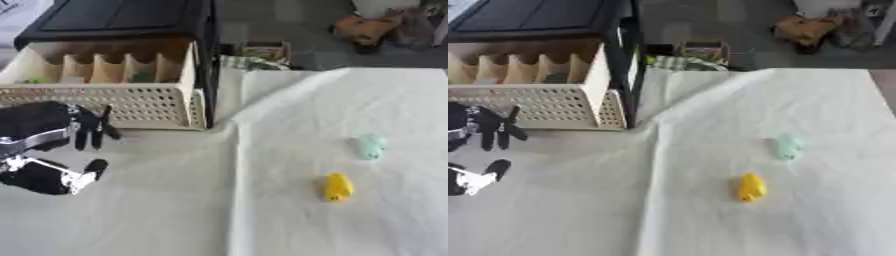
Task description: Pick up objects from table and place into drawer.
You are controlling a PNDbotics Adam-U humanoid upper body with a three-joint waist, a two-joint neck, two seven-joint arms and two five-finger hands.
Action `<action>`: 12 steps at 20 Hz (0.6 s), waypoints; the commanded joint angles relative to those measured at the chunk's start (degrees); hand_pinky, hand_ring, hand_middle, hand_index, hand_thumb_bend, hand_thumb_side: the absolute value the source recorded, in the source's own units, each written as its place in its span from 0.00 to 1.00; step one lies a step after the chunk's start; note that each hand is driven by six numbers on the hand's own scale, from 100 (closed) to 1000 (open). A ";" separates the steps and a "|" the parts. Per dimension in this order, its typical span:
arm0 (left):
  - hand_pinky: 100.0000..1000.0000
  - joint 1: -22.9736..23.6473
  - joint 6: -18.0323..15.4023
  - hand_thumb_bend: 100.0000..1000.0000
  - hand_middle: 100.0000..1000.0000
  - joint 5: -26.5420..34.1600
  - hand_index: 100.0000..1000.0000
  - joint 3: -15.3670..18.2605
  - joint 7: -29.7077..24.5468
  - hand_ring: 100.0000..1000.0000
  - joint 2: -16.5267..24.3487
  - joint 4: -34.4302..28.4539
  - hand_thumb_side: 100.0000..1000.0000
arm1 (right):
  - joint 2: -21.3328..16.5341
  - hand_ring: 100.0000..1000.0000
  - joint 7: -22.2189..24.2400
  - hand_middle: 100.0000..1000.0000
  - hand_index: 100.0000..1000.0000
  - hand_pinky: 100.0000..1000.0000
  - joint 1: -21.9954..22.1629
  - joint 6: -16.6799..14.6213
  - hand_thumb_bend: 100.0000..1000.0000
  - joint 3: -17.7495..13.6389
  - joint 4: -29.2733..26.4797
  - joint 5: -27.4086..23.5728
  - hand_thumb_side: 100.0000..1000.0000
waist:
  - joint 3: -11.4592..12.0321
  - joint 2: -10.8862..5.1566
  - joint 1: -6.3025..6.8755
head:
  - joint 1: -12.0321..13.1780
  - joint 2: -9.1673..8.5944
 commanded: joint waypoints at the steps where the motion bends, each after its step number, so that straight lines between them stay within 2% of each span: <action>1: 0.18 -1.49 1.75 0.01 0.53 -0.47 0.84 0.77 0.09 0.50 0.88 -0.48 0.34 | -0.77 0.56 -0.19 0.24 0.69 0.53 -0.53 0.02 0.26 -0.84 -0.83 -0.30 0.80 | -0.25 -0.77 0.05 | 0.32 -0.75; 5: 0.18 -2.47 3.24 0.01 0.54 -0.96 0.87 0.51 -0.24 0.50 0.49 -0.24 0.34 | -0.56 0.56 -0.20 0.24 0.68 0.53 -0.53 0.01 0.26 -0.91 -0.83 -0.24 0.80 | -0.59 -0.48 0.10 | 0.42 -1.11; 12: 0.19 -3.65 3.83 0.01 0.56 -1.59 0.90 0.28 0.23 0.51 -0.01 0.55 0.34 | -0.25 0.56 -0.37 0.24 0.68 0.53 -0.59 0.11 0.26 -0.99 -0.83 -0.26 0.79 | -0.81 -0.03 0.14 | 0.52 -1.82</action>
